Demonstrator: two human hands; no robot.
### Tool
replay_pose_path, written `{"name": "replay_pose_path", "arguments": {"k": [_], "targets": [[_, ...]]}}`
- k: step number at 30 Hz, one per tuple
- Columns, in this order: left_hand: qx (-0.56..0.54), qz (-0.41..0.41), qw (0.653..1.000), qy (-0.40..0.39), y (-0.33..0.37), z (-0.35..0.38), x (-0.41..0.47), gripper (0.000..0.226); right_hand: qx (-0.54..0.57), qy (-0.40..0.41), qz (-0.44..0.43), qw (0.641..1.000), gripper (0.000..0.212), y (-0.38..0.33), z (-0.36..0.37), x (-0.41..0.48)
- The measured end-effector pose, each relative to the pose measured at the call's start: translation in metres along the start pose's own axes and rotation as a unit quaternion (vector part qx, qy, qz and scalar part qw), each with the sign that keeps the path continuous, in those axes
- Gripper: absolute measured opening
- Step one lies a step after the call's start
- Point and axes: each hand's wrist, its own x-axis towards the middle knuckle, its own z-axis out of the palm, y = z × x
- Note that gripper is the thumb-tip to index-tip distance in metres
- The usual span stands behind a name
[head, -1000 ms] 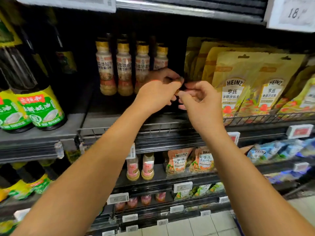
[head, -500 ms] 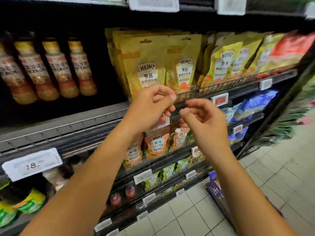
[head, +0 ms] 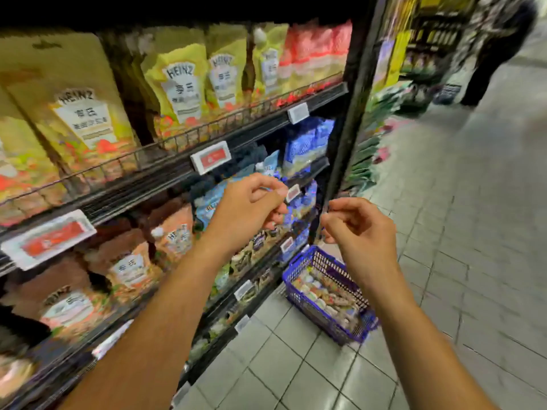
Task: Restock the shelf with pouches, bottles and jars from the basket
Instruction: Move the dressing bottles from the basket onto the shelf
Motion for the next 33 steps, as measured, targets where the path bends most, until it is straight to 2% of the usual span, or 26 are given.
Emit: {"name": "replay_pose_path", "arguments": {"k": [6,13,33], "targets": [[-0.024,-0.033,0.998,-0.054,-0.007,0.076,0.02,0.007,-0.043,0.072,0.019,0.996,0.016,0.014,-0.076,0.003],[-0.029,-0.047,0.991,-0.12,-0.023,0.137,0.051,0.007,-0.055,0.131,0.057,0.988,0.016,0.036,-0.125,0.016],[-0.057,-0.101,0.966,-0.23,-0.107,0.225,0.235,0.009,-0.098,0.227,0.162,0.955,0.016,0.126,-0.16,0.143]]}}
